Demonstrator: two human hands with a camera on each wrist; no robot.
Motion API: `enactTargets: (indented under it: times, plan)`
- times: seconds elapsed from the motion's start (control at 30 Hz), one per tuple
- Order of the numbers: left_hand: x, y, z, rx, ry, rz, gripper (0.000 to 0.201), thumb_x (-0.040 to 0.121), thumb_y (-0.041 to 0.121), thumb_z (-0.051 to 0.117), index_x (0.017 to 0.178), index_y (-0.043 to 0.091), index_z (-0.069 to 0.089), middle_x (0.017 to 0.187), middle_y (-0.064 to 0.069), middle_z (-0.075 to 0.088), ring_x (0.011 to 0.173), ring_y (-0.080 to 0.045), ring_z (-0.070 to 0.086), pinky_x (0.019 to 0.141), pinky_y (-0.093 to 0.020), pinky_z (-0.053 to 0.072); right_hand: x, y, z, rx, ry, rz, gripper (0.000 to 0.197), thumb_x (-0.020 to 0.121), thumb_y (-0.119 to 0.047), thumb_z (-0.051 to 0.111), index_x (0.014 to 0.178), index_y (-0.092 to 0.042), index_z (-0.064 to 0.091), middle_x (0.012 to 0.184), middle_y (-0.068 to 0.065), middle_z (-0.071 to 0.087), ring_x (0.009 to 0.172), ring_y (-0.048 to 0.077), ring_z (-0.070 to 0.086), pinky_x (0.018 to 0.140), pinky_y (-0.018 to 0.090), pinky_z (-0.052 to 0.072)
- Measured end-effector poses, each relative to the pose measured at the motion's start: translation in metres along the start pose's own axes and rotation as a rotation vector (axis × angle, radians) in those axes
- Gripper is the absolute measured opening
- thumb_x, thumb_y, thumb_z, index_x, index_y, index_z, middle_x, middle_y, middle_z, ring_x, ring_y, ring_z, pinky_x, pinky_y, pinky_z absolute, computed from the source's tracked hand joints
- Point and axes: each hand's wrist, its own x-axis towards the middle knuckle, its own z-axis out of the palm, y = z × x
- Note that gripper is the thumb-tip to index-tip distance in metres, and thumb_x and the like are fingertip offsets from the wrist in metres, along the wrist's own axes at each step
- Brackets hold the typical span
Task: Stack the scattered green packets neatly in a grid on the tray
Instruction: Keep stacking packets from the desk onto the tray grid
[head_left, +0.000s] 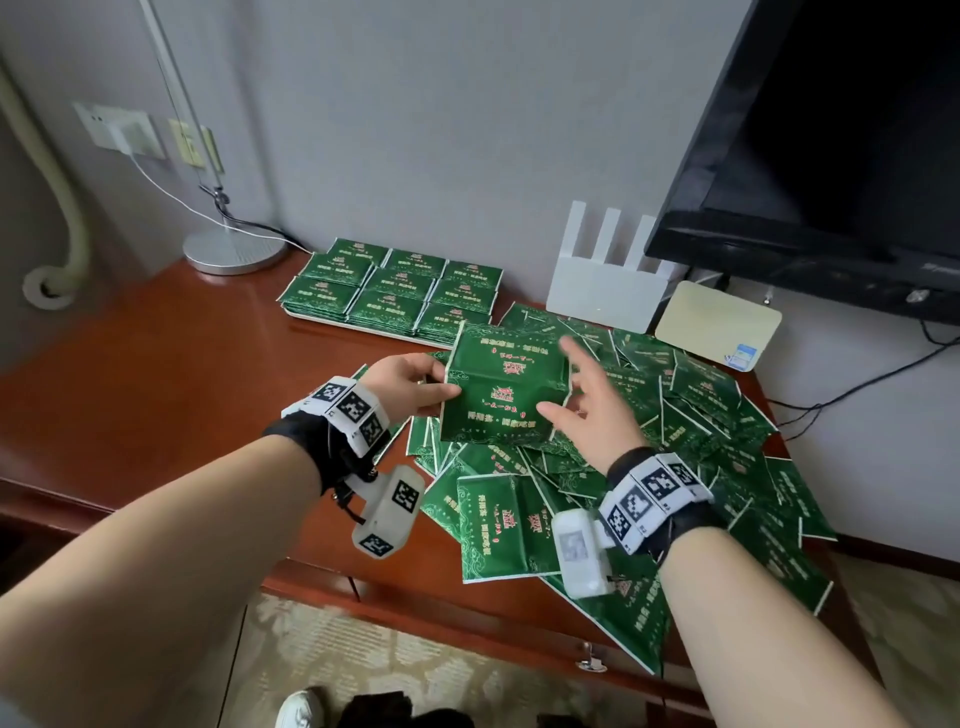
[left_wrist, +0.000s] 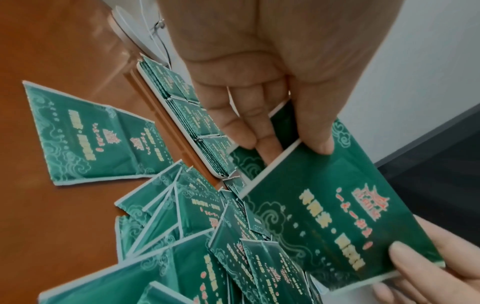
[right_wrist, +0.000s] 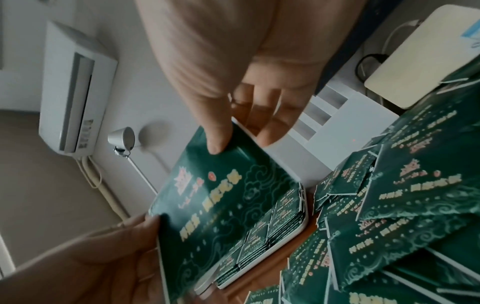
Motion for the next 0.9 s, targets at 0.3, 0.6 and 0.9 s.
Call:
enactTargets:
  times: [0.3,0.6,0.9]
  plan:
    - [0.021,-0.022,-0.046,0.279,0.136,0.087,0.015,0.088,0.011,0.059,0.090,0.026,0.055,0.079,0.002,0.061,0.053,0.000,0.055,0.049,-0.009,0.044,0.038,-0.016,0.020,-0.173,0.267,-0.004,0.029,0.088,-0.024,0.060,0.112,-0.009,0.064,0.115,0.005,0.051,0.111,0.018,0.046,0.097,0.025,0.034]
    - [0.093,-0.060,-0.134,0.266,0.049,0.025,0.020,0.085,0.007,0.061,0.101,0.018,0.060,0.092,-0.003,0.068,0.070,-0.009,0.060,0.066,-0.021,0.050,0.101,-0.022,0.077,-0.149,0.248,0.230,0.036,0.093,-0.026,0.050,0.126,-0.012,0.049,0.100,0.007,0.055,0.090,0.021,0.053,0.082,0.030,0.042]
    - [0.166,-0.156,-0.185,0.377,-0.071,-0.144,0.019,0.086,0.007,0.061,0.103,0.015,0.062,0.086,-0.011,0.061,0.074,-0.020,0.053,0.066,-0.026,0.049,0.128,0.021,0.174,-0.232,0.069,0.635,0.037,0.092,-0.020,0.053,0.126,-0.008,0.046,0.118,0.012,0.059,0.103,0.027,0.057,0.089,0.034,0.046]
